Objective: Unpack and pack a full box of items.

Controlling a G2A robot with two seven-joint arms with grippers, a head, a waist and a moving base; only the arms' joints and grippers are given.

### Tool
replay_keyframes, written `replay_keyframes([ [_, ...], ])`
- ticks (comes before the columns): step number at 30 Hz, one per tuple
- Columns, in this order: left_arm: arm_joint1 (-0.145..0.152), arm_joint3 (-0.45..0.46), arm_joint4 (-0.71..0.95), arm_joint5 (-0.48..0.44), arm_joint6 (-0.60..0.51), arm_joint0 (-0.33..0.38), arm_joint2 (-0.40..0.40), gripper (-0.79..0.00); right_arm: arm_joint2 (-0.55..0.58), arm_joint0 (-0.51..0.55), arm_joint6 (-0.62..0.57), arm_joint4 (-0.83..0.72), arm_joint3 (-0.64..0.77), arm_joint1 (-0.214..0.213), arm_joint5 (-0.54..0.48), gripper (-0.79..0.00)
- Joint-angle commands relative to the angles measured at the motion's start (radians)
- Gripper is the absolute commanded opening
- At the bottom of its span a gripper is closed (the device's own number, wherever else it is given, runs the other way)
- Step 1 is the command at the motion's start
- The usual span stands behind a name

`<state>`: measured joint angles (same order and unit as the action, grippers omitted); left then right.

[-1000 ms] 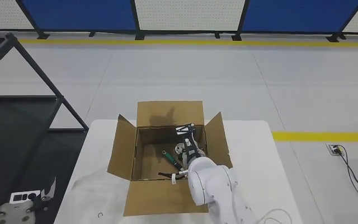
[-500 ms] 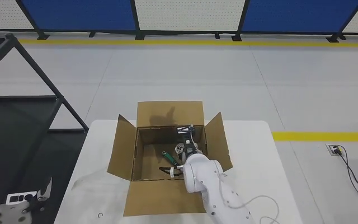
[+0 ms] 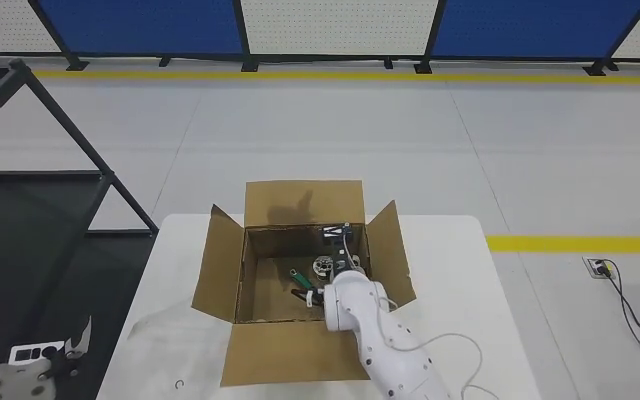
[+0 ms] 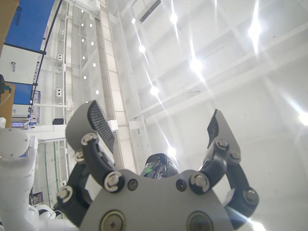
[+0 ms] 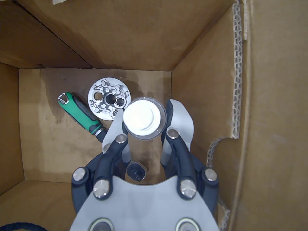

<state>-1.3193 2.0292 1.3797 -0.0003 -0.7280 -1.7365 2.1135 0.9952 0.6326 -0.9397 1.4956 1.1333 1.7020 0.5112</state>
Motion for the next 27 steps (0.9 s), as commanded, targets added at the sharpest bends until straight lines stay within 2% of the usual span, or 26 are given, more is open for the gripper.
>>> replay_keyframes([
  [1,0.000,0.000,-0.002,0.000,0.001,0.001,0.000,0.000,0.001,-0.007,0.005,-0.005,-0.013,0.004,-0.001,-0.502],
  [5,-0.001,0.002,-0.007,0.002,0.003,0.005,-0.003,0.000,0.007,-0.011,0.010,-0.005,-0.024,0.009,0.002,-0.456],
  [9,-0.001,0.004,-0.012,0.005,0.004,0.010,-0.008,0.000,0.017,-0.004,0.009,0.006,-0.014,0.011,0.004,-0.372],
  [11,-0.001,0.004,-0.015,0.009,0.006,0.012,-0.011,0.000,0.022,0.005,0.003,0.016,0.000,0.011,0.001,-0.271],
  [13,-0.001,0.005,-0.017,0.011,0.007,0.016,-0.015,0.000,0.028,0.016,-0.002,0.025,0.023,0.010,-0.002,-0.203],
  [16,-0.001,0.004,-0.024,0.015,0.009,0.021,-0.019,0.000,0.037,0.039,-0.007,0.042,0.071,0.008,-0.005,-0.200],
  [20,-0.001,0.003,-0.025,0.017,0.012,0.027,-0.022,0.000,0.046,0.087,-0.018,0.064,0.180,0.005,-0.019,-0.172],
  [22,-0.001,0.003,-0.026,0.018,0.013,0.029,-0.023,0.000,0.043,0.119,-0.027,0.073,0.268,0.003,-0.042,-0.108],
  [27,-0.002,0.003,-0.027,0.019,0.014,0.035,-0.025,0.000,0.053,0.215,-0.053,0.045,0.530,-0.006,-0.157,-0.012],
])
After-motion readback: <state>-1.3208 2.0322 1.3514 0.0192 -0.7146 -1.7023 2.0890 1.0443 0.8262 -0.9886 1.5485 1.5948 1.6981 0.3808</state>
